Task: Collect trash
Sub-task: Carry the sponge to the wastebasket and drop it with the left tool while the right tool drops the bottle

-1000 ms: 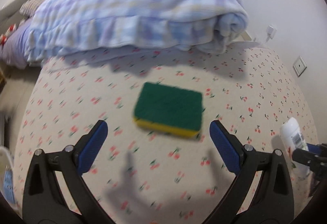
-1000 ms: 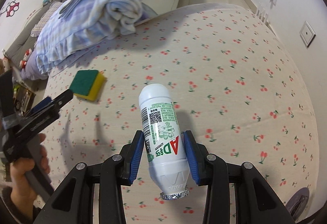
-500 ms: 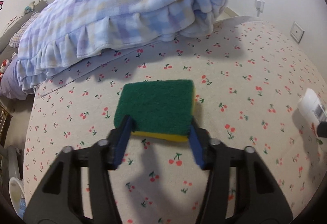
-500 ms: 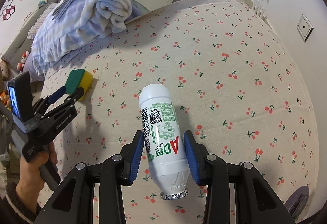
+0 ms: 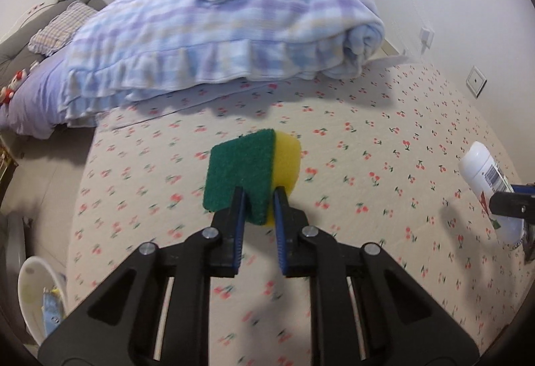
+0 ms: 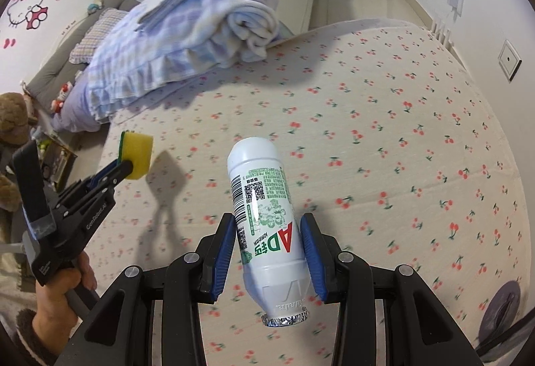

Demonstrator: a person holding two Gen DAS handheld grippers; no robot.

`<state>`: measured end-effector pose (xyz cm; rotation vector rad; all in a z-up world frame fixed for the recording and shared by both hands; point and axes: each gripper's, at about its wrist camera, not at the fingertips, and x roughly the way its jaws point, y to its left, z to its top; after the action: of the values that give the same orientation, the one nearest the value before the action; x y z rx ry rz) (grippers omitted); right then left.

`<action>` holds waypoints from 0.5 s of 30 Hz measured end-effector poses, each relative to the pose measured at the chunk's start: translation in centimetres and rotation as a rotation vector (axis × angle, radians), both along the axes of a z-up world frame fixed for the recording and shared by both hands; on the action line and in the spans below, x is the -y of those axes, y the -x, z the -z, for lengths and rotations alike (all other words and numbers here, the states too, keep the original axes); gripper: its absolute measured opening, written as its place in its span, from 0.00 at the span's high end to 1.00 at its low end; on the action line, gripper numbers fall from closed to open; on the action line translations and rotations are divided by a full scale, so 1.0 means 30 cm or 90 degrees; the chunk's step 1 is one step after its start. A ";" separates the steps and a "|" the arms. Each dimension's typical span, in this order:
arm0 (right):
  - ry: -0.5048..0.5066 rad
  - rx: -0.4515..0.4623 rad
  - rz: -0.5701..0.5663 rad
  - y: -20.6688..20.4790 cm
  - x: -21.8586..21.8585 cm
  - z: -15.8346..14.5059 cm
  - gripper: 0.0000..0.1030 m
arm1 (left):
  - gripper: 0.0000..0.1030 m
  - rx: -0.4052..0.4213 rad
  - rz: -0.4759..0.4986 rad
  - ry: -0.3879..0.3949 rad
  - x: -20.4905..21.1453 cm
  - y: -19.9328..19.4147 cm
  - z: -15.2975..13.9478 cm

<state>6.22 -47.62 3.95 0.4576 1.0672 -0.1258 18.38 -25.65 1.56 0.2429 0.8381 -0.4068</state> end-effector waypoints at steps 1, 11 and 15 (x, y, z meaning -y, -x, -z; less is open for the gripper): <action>-0.002 0.004 -0.001 0.003 -0.014 -0.010 0.60 | 0.83 0.002 -0.002 0.006 -0.026 0.011 -0.013; -0.007 0.034 -0.035 -0.005 -0.151 -0.082 0.60 | 0.83 0.001 -0.026 0.070 -0.252 0.121 -0.123; -0.005 0.043 -0.058 -0.022 -0.225 -0.105 0.60 | 0.83 -0.003 -0.040 0.093 -0.348 0.159 -0.132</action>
<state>6.88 -40.87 7.11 0.4166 1.0208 -0.0255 13.61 -15.22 5.54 0.0809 0.8140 -0.4078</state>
